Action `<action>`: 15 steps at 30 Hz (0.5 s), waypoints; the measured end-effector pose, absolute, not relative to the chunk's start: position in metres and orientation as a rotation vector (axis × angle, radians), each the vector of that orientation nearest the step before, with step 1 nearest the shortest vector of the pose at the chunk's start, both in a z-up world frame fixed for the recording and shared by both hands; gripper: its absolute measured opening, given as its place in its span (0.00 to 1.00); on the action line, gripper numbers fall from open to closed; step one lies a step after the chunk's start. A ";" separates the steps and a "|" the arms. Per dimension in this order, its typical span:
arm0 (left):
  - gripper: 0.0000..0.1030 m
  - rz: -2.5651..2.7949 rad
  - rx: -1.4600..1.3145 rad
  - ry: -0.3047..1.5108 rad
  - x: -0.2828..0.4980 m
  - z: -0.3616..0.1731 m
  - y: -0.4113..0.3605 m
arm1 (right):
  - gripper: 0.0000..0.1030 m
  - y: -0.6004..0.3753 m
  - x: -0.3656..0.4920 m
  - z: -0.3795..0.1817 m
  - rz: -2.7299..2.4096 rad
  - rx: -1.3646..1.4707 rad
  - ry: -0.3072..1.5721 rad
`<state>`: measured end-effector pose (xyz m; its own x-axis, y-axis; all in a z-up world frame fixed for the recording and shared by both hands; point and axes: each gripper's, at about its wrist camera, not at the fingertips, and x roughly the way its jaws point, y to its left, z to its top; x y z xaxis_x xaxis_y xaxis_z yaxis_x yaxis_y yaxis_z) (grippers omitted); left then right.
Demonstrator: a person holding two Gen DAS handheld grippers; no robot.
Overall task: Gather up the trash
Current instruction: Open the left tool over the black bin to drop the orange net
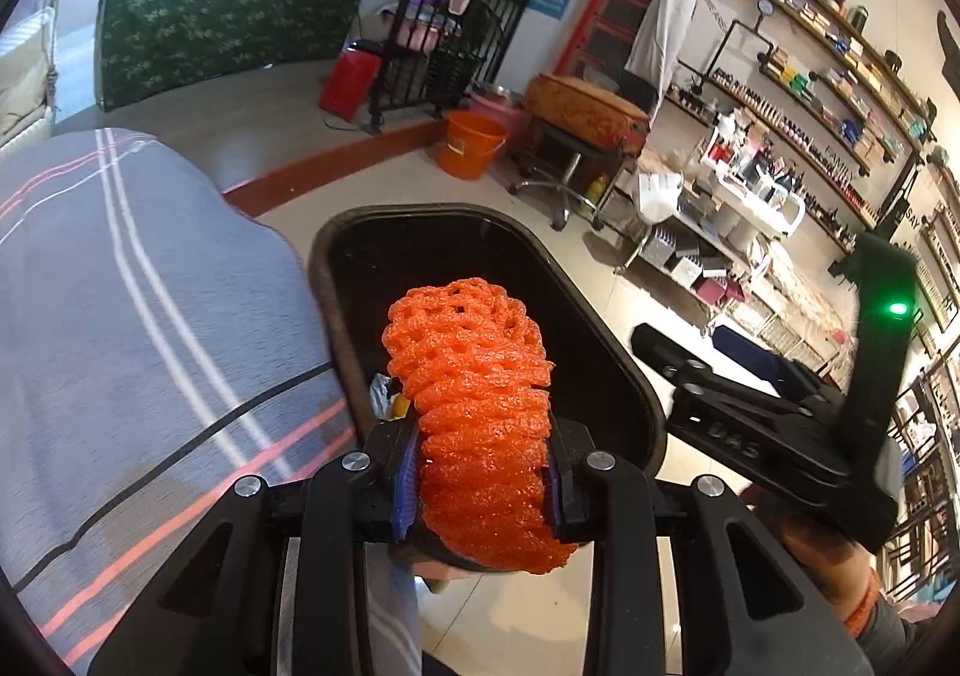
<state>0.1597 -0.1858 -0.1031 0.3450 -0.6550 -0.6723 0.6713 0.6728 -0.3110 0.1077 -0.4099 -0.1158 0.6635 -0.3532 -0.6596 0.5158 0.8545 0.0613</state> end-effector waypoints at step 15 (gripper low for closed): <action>0.92 -0.885 0.111 0.863 0.157 -0.116 -0.214 | 0.93 -0.430 0.101 -0.115 -0.568 0.283 0.683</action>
